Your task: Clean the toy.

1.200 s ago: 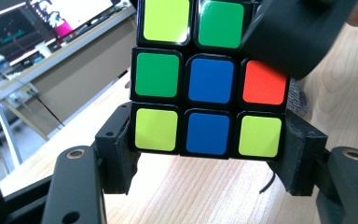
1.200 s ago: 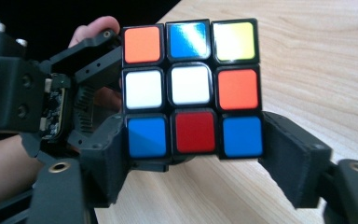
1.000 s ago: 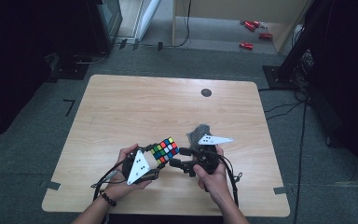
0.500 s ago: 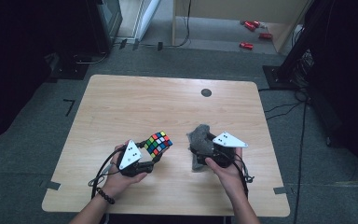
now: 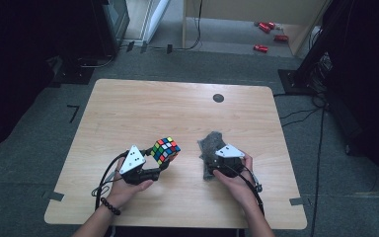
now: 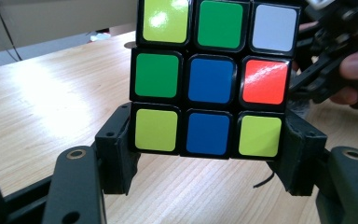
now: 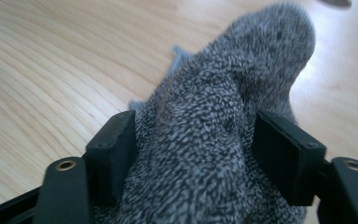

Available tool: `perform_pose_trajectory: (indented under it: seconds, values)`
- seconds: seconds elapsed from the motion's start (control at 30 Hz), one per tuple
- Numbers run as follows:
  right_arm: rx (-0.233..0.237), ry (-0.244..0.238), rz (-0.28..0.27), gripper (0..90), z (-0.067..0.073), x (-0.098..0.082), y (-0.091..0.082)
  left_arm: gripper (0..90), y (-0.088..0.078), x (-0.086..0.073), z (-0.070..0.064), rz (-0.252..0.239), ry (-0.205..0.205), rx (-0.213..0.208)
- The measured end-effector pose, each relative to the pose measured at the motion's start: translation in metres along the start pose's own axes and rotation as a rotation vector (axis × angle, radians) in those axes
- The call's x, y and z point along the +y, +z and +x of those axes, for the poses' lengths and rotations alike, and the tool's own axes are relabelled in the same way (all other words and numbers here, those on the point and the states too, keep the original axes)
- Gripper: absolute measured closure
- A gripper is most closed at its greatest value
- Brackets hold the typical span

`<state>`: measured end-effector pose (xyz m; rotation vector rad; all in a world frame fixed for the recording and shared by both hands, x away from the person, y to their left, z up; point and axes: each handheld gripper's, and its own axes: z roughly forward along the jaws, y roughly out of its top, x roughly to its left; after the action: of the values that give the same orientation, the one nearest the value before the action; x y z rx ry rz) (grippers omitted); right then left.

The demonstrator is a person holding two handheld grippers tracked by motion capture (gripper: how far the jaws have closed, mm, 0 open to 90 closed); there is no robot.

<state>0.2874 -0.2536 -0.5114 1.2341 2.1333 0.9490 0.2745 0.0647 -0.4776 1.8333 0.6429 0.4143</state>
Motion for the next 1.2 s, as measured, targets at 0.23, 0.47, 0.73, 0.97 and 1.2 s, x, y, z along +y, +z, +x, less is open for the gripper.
perform_pose_trajectory:
  seconds: [0.23, 0.47, 0.73, 0.97, 1.2]
  values:
    - [-0.047, 0.042, 0.012, 51.6, 0.000, -0.006, 0.004, 34.5, 0.000, 0.000, 0.001, -0.005, -0.012, -0.005]
    - [0.015, 0.087, -0.024, 67.5, -0.004, -0.001, -0.004, 34.5, 0.000, -0.001, 0.001, -0.002, -0.010, -0.006]
    - [0.128, 0.062, -0.276, 68.0, 0.021, 0.024, -0.042, 34.5, 0.003, -0.002, -0.002, 0.011, 0.001, -0.016]
    - [0.292, 0.031, -0.445, 67.9, 0.052, 0.042, -0.071, 34.5, 0.007, -0.002, -0.010, 0.025, 0.035, -0.059]
    - [0.450, 0.060, -0.479, 67.6, 0.065, 0.046, -0.076, 34.5, 0.009, -0.001, -0.025, 0.025, 0.121, -0.111]
